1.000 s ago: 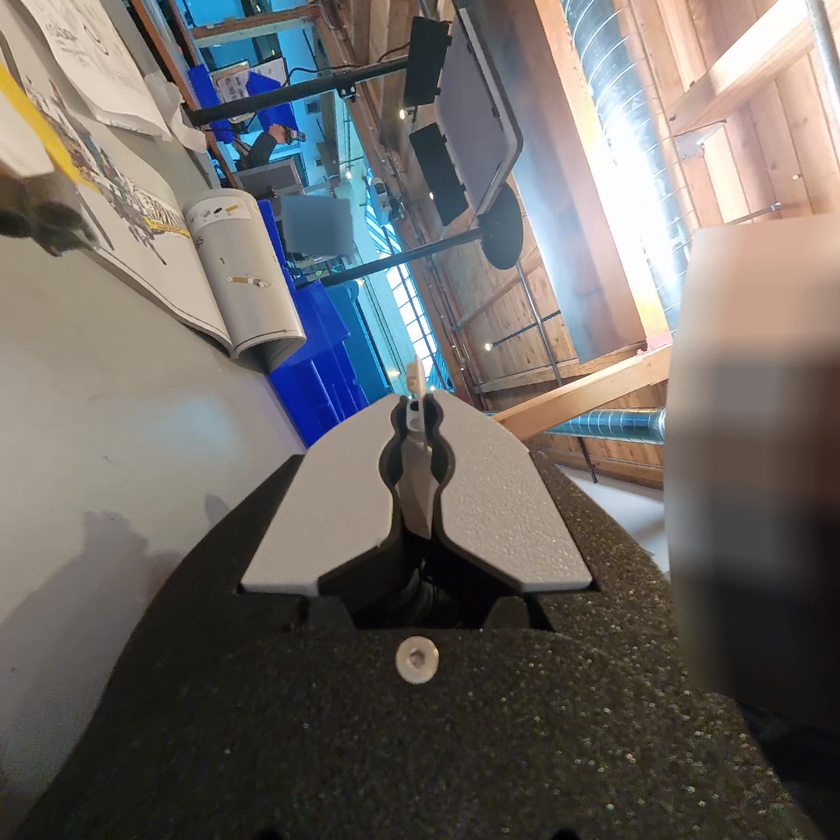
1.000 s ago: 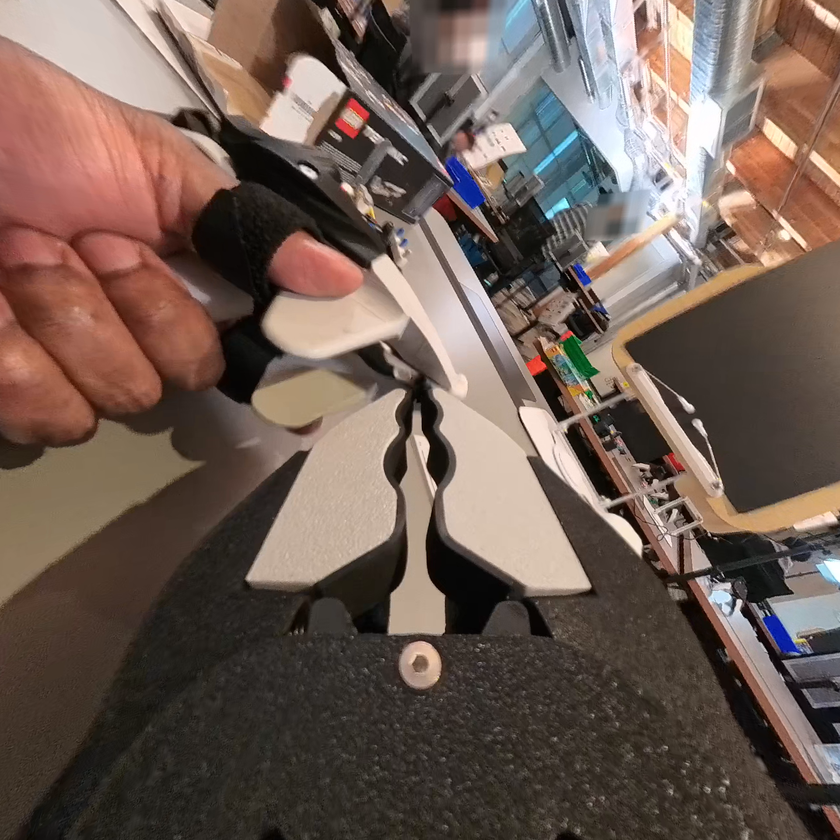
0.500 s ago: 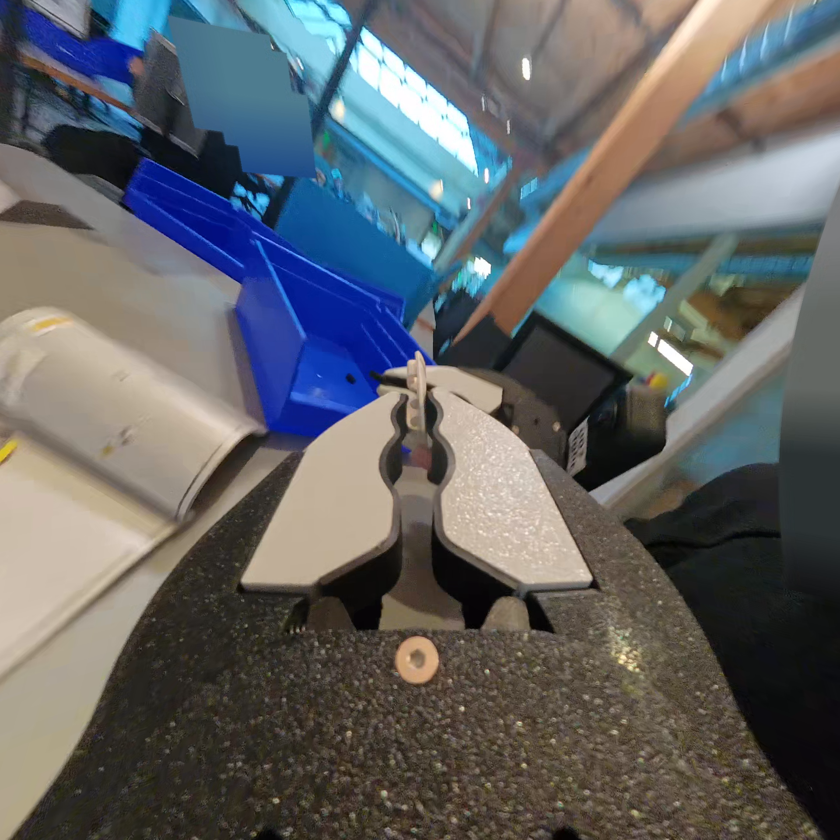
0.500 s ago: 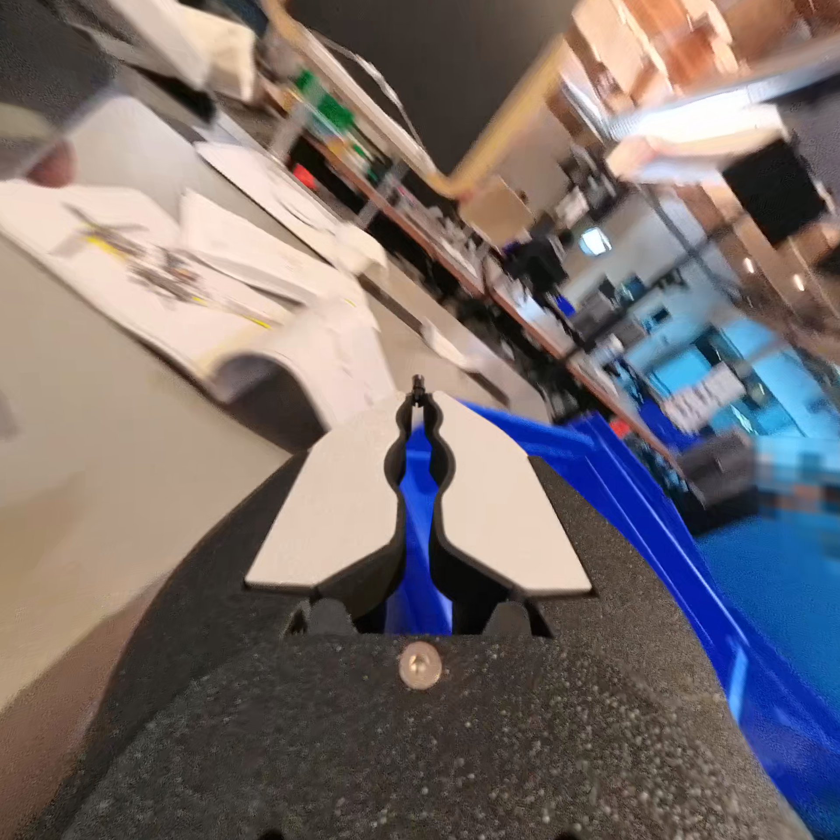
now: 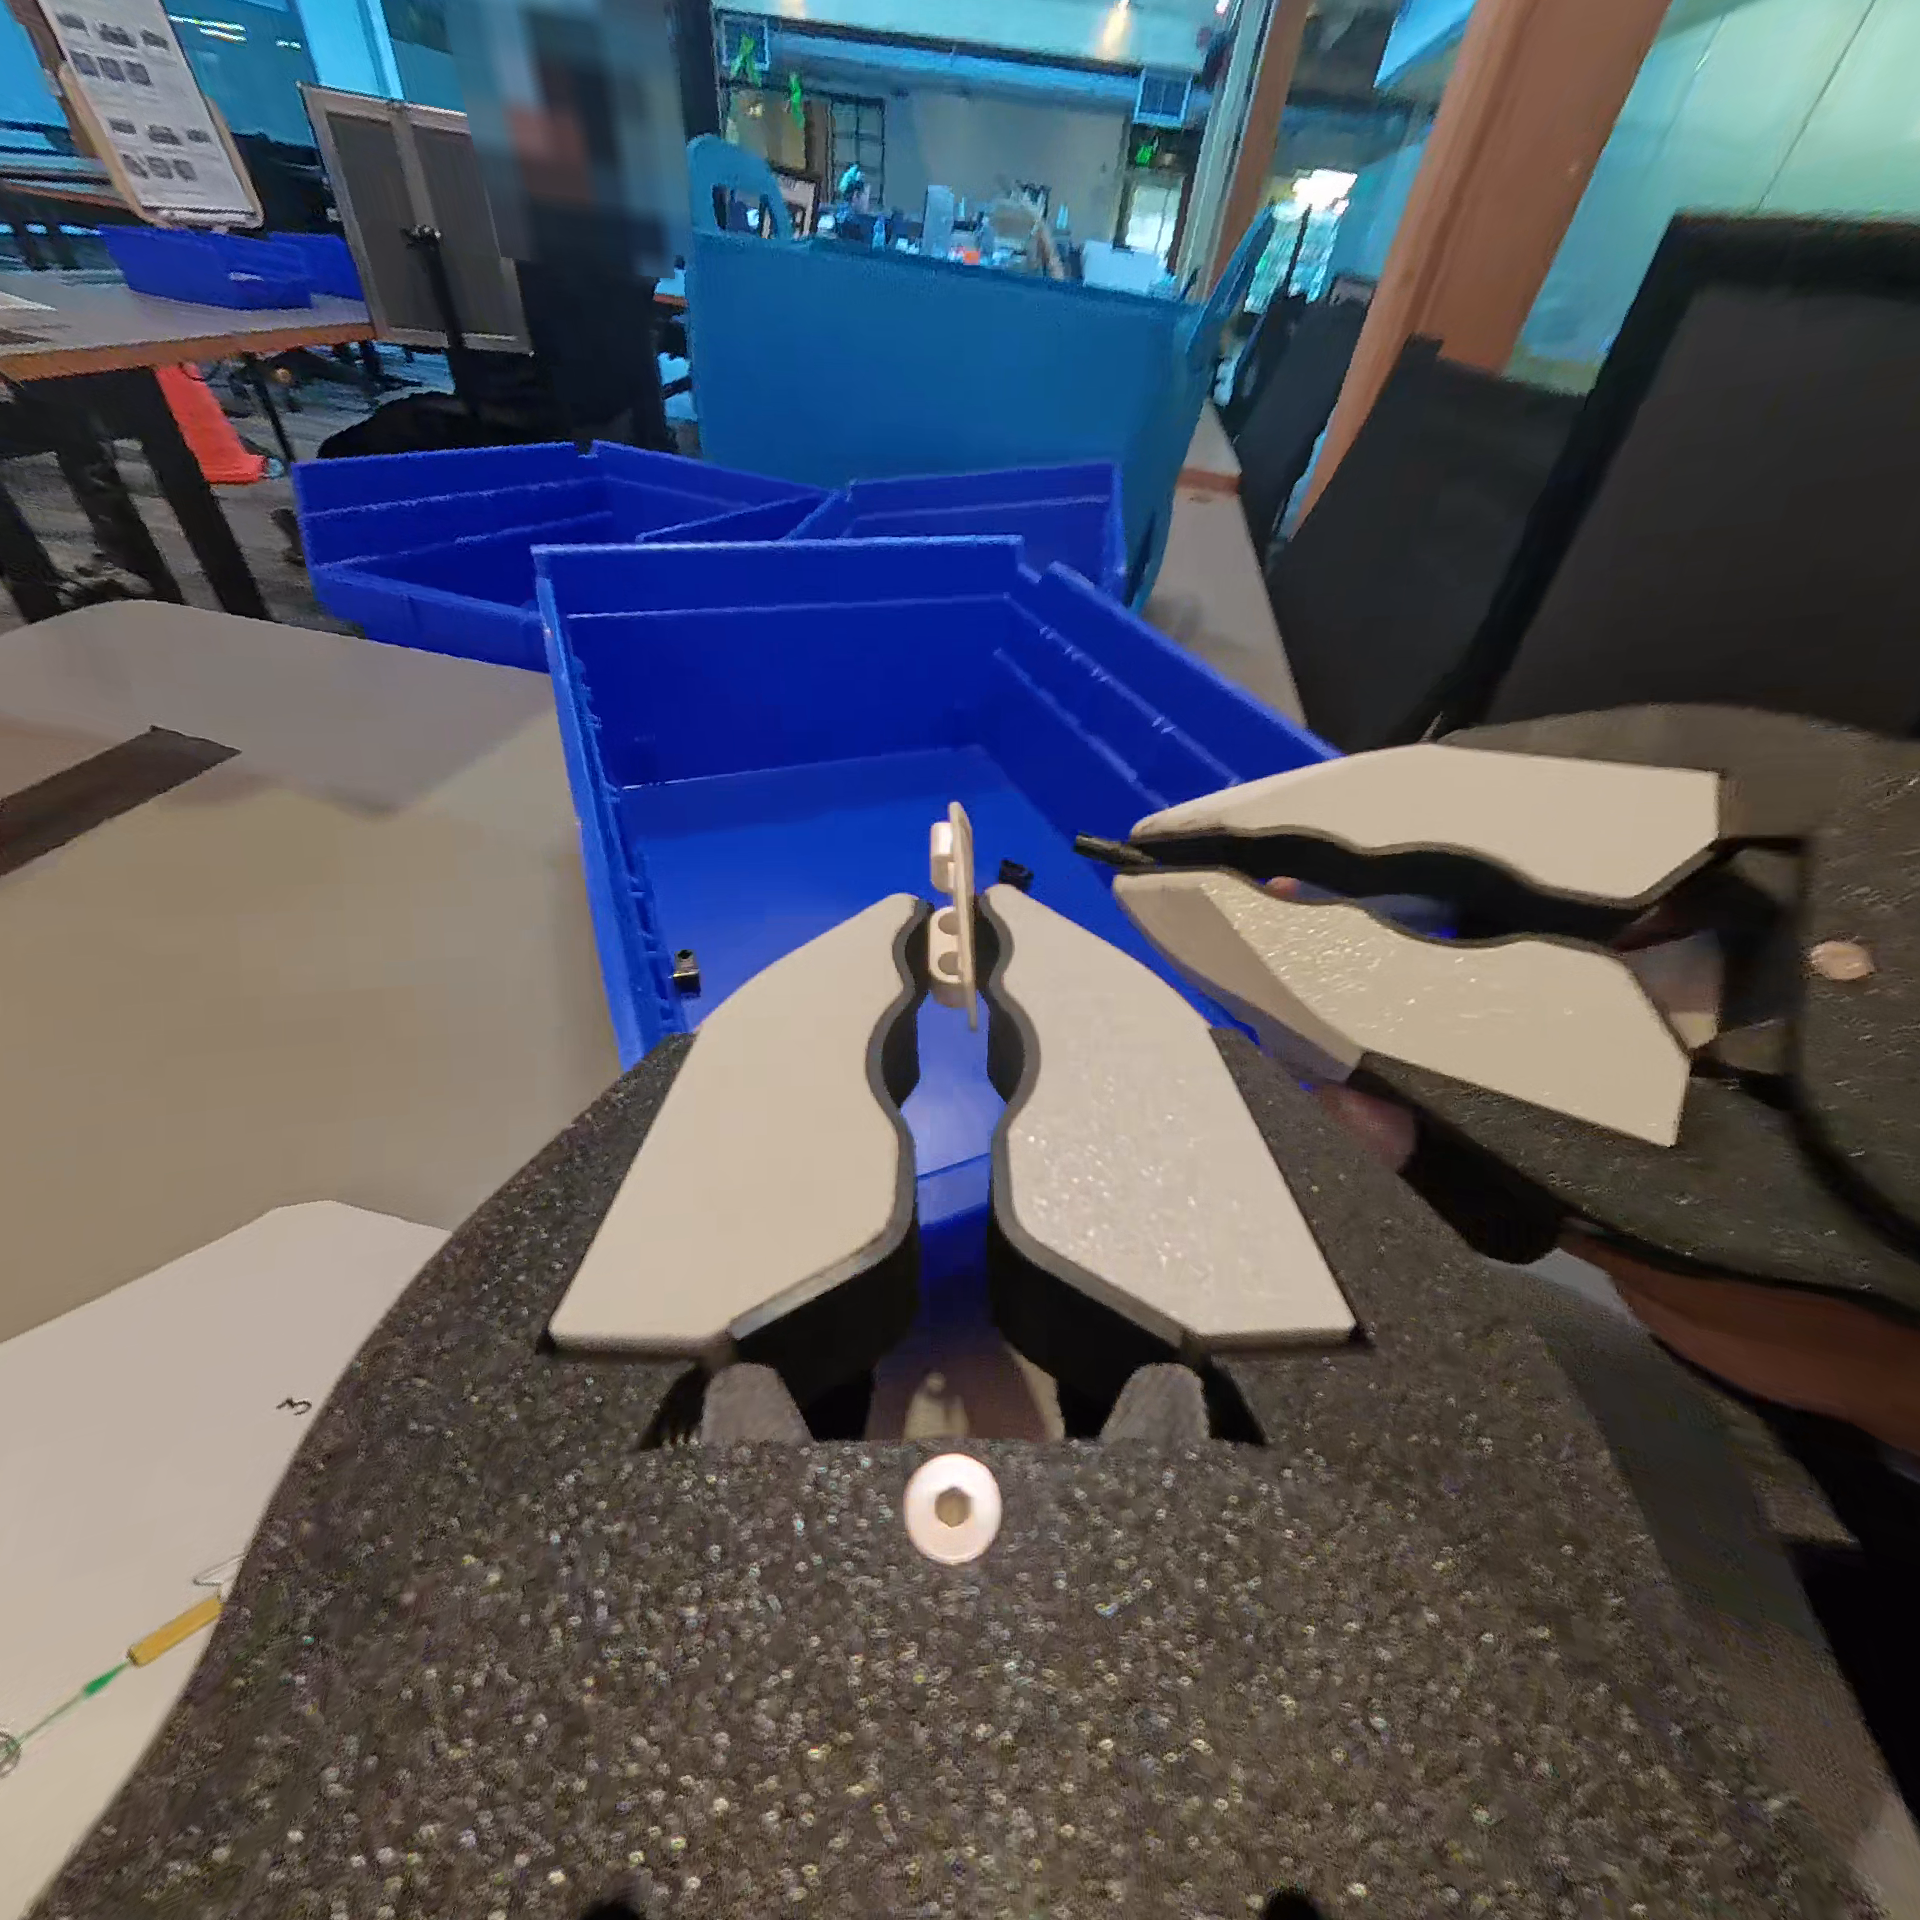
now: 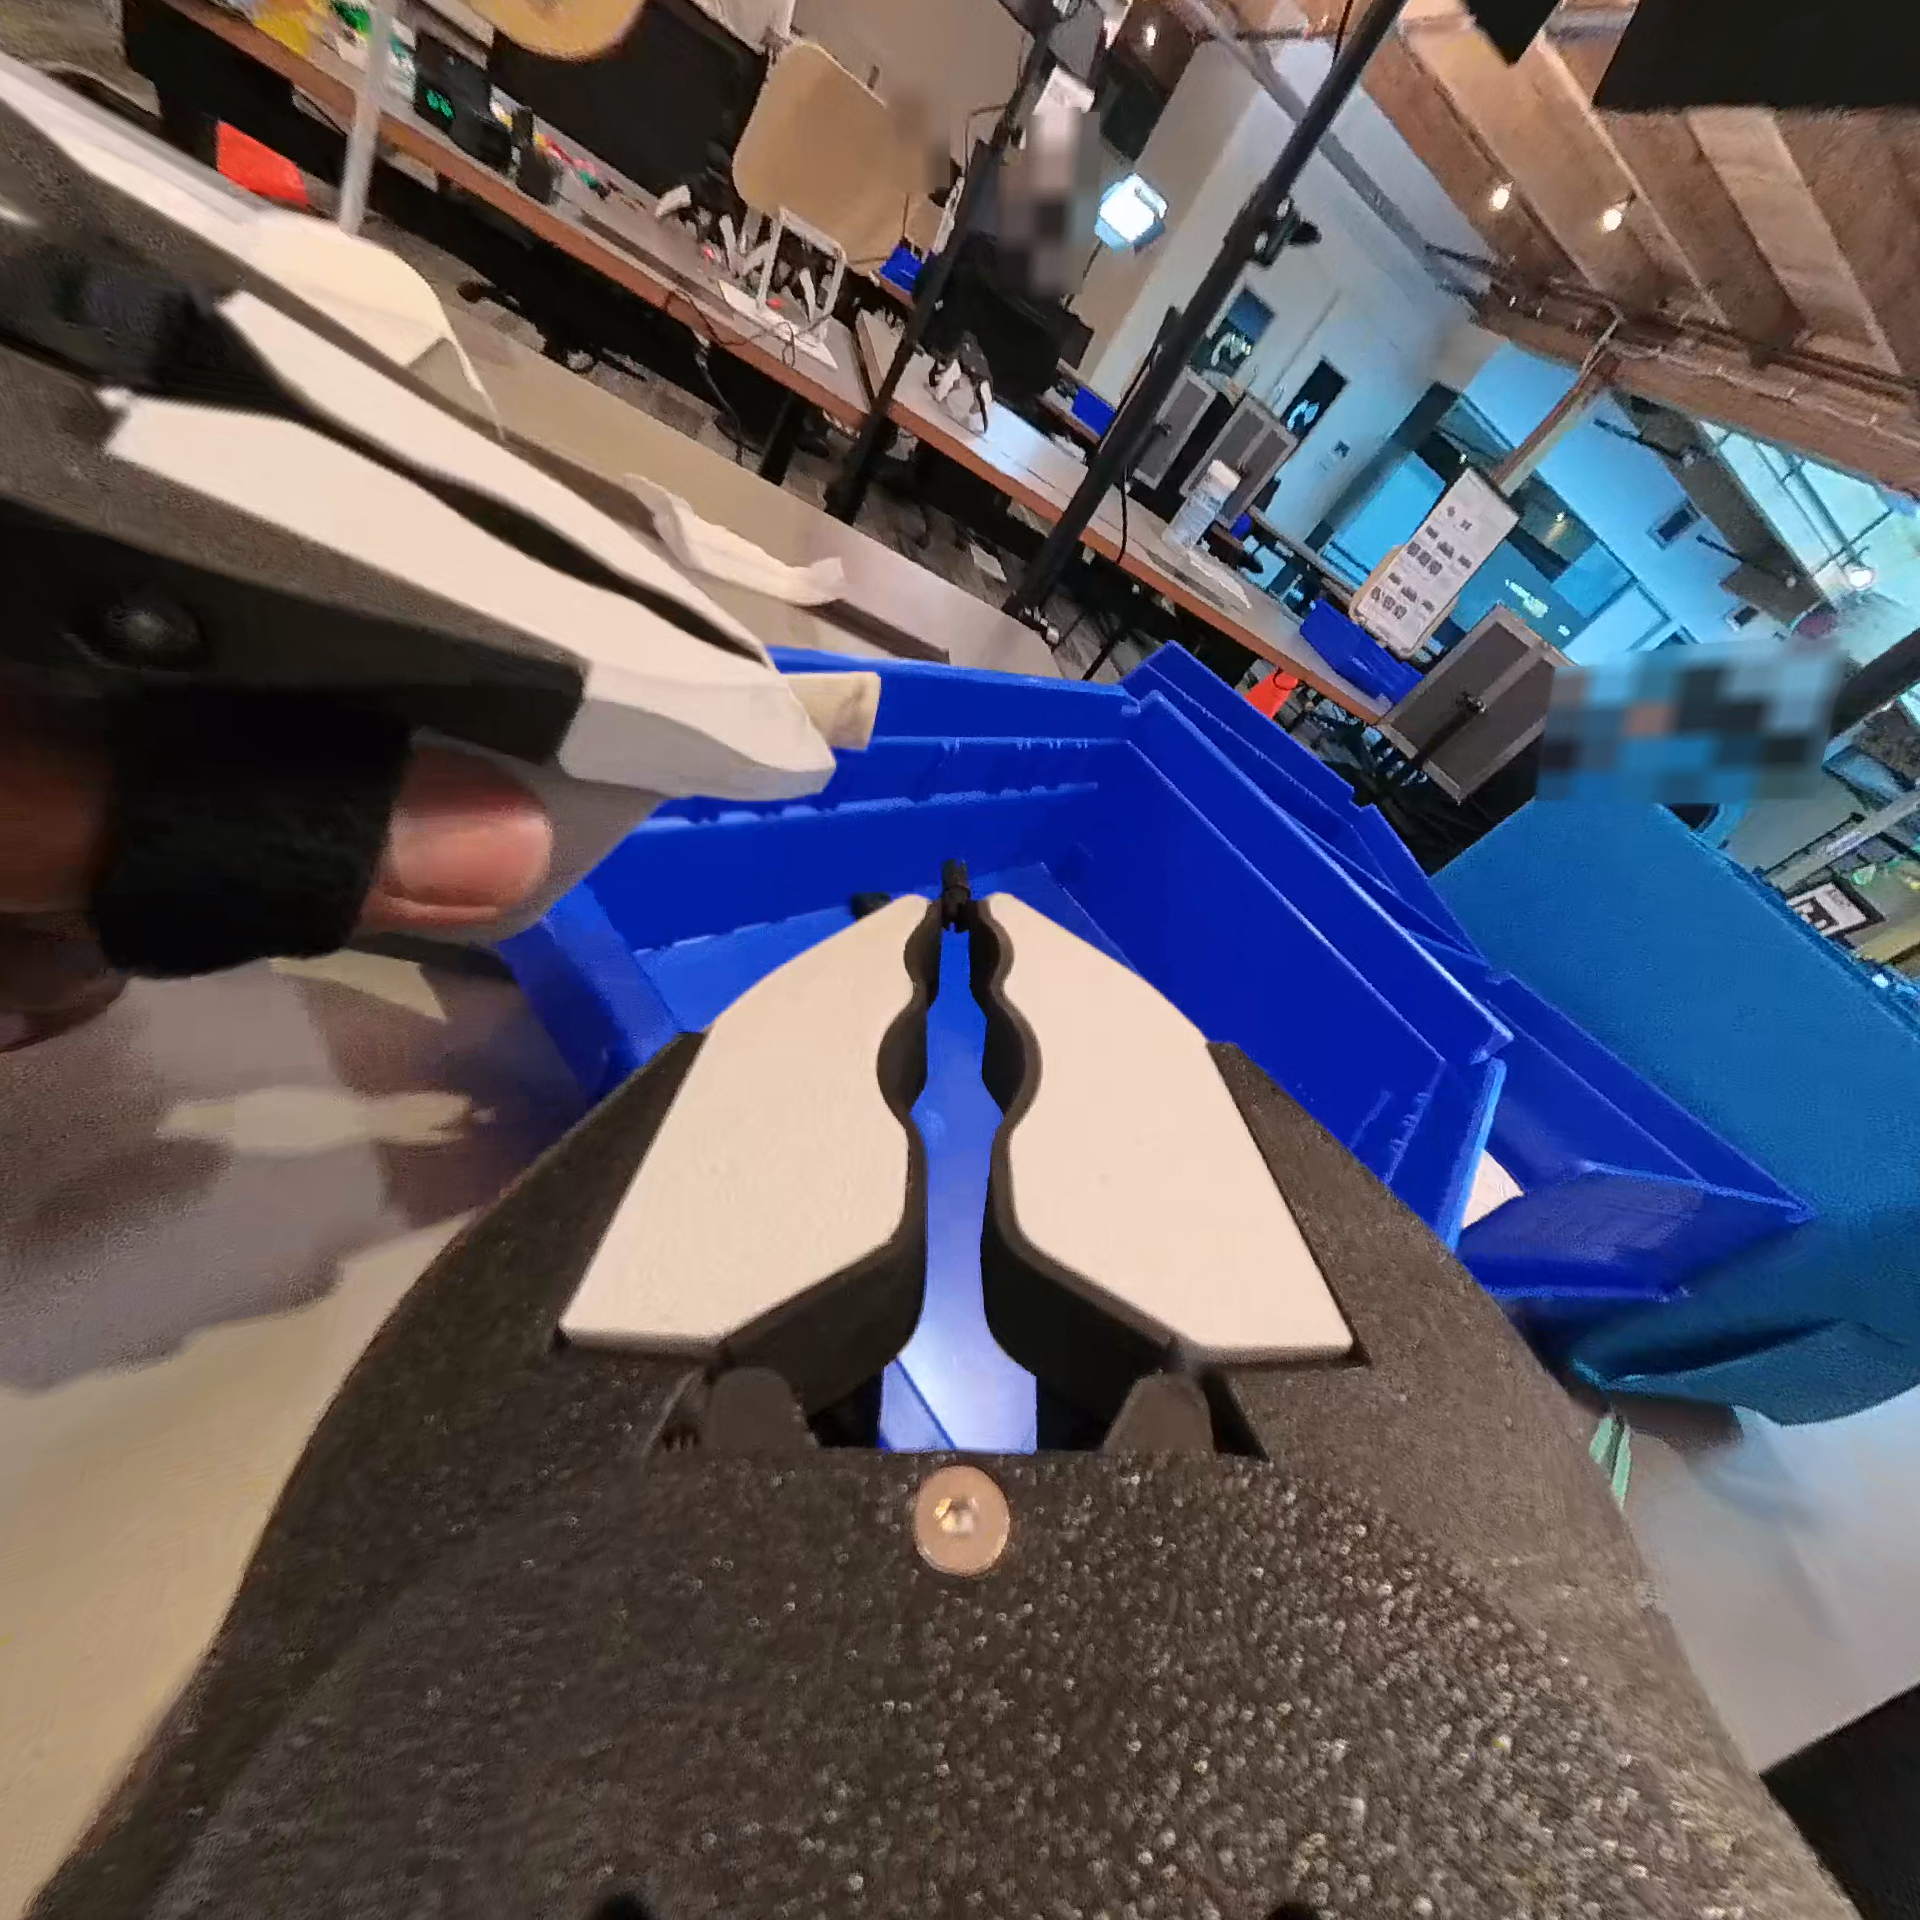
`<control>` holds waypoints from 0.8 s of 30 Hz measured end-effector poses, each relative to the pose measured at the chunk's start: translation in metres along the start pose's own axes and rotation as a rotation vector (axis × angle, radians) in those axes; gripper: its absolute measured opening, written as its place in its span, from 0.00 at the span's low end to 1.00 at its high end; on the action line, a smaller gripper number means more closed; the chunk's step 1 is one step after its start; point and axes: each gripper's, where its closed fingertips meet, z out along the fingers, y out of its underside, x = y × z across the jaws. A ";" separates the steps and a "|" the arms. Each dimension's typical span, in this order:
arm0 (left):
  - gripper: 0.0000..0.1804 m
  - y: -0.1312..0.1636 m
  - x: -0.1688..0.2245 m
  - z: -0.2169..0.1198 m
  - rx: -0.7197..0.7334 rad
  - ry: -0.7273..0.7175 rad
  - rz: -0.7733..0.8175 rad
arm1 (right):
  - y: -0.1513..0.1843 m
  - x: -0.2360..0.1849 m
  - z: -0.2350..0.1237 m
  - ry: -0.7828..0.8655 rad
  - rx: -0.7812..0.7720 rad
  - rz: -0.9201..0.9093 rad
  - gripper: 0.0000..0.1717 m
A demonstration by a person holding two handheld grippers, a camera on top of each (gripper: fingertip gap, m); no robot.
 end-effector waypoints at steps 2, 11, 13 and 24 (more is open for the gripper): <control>0.05 0.004 -0.004 0.004 -0.021 -0.040 0.049 | 0.008 0.000 0.005 -0.008 -0.041 0.008 0.05; 0.38 -0.007 -0.022 -0.024 0.054 -0.124 0.168 | 0.004 -0.013 0.002 -0.076 -0.009 0.010 0.13; 0.45 -0.012 -0.030 -0.051 0.090 -0.126 0.163 | -0.009 -0.033 -0.002 -0.180 0.049 -0.015 0.14; 0.53 0.047 -0.067 -0.228 0.008 -0.316 0.037 | -0.096 -0.178 -0.021 -0.809 0.279 -0.291 0.26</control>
